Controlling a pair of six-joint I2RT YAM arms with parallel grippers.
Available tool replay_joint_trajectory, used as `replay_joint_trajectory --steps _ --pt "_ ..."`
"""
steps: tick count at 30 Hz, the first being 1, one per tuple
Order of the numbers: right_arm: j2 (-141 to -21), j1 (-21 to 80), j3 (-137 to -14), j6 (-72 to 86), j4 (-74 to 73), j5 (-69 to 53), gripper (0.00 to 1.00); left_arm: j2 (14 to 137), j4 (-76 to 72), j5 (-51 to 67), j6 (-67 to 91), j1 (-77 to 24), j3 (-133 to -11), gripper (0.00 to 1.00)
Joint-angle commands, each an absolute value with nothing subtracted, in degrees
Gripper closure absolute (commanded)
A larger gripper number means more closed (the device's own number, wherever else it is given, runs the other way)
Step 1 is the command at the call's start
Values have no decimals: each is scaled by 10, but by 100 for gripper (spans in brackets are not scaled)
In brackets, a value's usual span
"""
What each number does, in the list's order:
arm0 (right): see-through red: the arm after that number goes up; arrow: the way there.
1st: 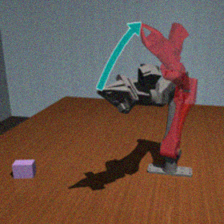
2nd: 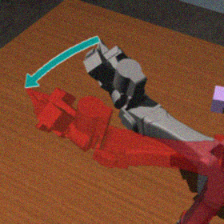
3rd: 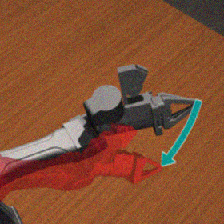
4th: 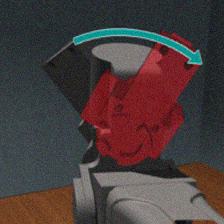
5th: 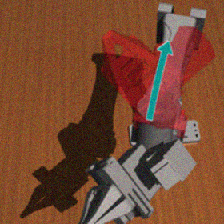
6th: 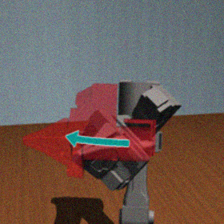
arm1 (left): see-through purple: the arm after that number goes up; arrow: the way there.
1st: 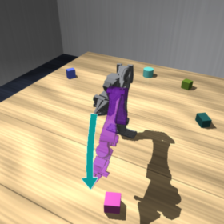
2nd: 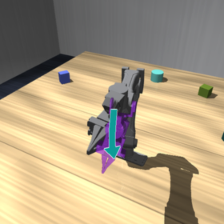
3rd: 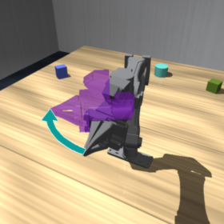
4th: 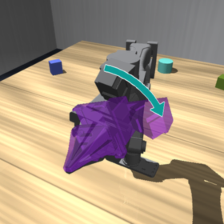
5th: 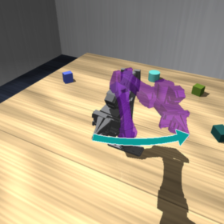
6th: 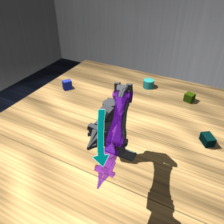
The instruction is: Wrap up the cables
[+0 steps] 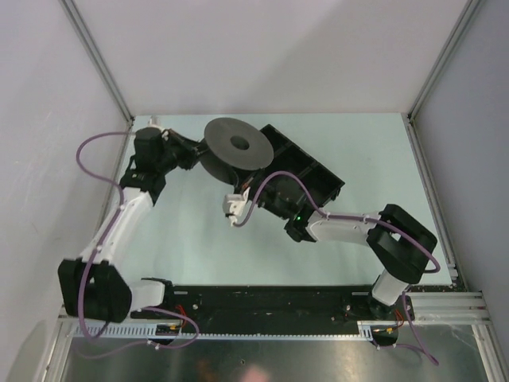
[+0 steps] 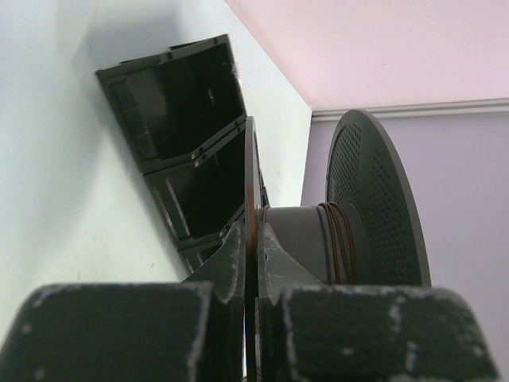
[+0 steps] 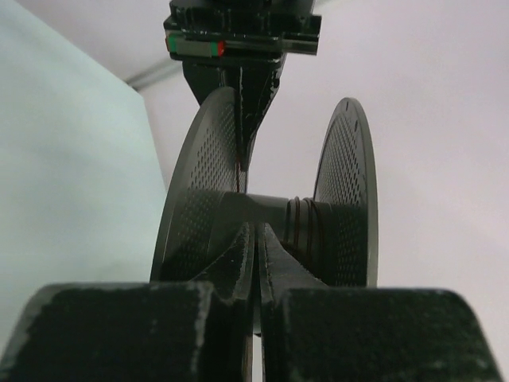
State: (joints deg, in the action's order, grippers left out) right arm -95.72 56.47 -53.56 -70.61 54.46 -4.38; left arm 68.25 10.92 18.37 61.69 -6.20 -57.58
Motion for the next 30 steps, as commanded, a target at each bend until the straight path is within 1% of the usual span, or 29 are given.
replay_joint_trajectory --steps 1,6,10,14,18,24,28,30 --pt "-939 500 -572 -724 573 -55 100 746 28 193 564 -96 -658 100" --pt "-967 448 -614 -711 552 -94 100 808 -68 182 589 -98 -669 100" --pt "-1057 423 -685 -705 579 -116 100 850 -119 172 608 -88 -661 100" --pt "-1161 409 -787 -692 593 -136 100 893 -147 171 610 -62 -661 100" --pt "-1282 404 -913 -690 593 -139 100 945 -161 178 604 -33 -670 100" --pt "-1486 406 -1175 -704 567 -130 100 1015 -217 182 598 13 -668 100" --pt "-1608 406 -1340 -721 515 -135 100 1074 -243 191 596 40 -683 100" --pt "-1651 404 -1393 -730 487 -144 100 1109 -249 195 594 46 -695 100"
